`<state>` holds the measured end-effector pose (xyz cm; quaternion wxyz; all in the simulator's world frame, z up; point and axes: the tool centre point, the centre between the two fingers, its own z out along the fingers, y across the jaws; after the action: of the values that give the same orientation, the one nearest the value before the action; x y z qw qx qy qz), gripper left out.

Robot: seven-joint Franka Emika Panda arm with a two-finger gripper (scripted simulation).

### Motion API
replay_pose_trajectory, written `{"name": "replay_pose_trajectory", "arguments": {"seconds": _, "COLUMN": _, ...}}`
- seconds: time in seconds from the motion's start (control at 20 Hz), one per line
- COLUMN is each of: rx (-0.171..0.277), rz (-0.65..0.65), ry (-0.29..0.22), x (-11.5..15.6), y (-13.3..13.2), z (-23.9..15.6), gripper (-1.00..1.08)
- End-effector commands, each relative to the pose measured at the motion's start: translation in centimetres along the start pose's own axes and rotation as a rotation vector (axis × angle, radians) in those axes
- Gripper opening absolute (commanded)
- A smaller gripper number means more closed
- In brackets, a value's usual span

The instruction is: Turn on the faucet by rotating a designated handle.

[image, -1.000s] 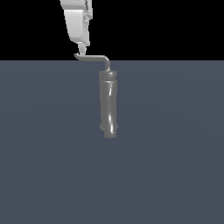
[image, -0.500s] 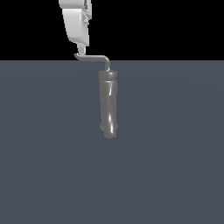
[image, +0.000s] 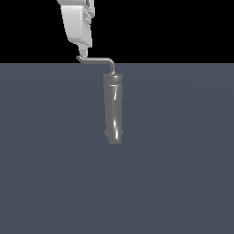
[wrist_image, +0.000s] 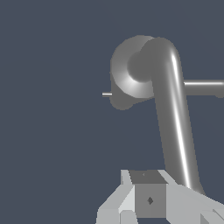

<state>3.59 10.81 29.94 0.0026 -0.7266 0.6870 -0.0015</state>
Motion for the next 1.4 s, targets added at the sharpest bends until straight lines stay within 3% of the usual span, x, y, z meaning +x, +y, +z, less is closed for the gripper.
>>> {"name": "replay_pose_trajectory", "arguments": {"seconds": 0.0, "rx": -0.006, "rz": 0.0, "ry": 0.001, "x": -0.1, "y": 1.0, "z": 0.0, "gripper": -1.0}}
{"name": "replay_pose_trajectory", "arguments": {"seconds": 0.55, "rx": -0.006, "rz": 0.0, "ry": 0.001, "x": -0.2, "y": 4.2, "z": 0.0, "gripper": -1.0}}
{"name": "replay_pose_trajectory", "arguments": {"seconds": 0.65, "rx": 0.0, "rz": 0.001, "ry": 0.002, "x": -0.1, "y": 3.7, "z": 0.0, "gripper": -1.0}}
{"name": "replay_pose_trajectory", "arguments": {"seconds": 1.35, "rx": -0.004, "rz": 0.001, "ry": 0.002, "x": 2.9, "y": 7.7, "z": 0.0, "gripper": -1.0}}
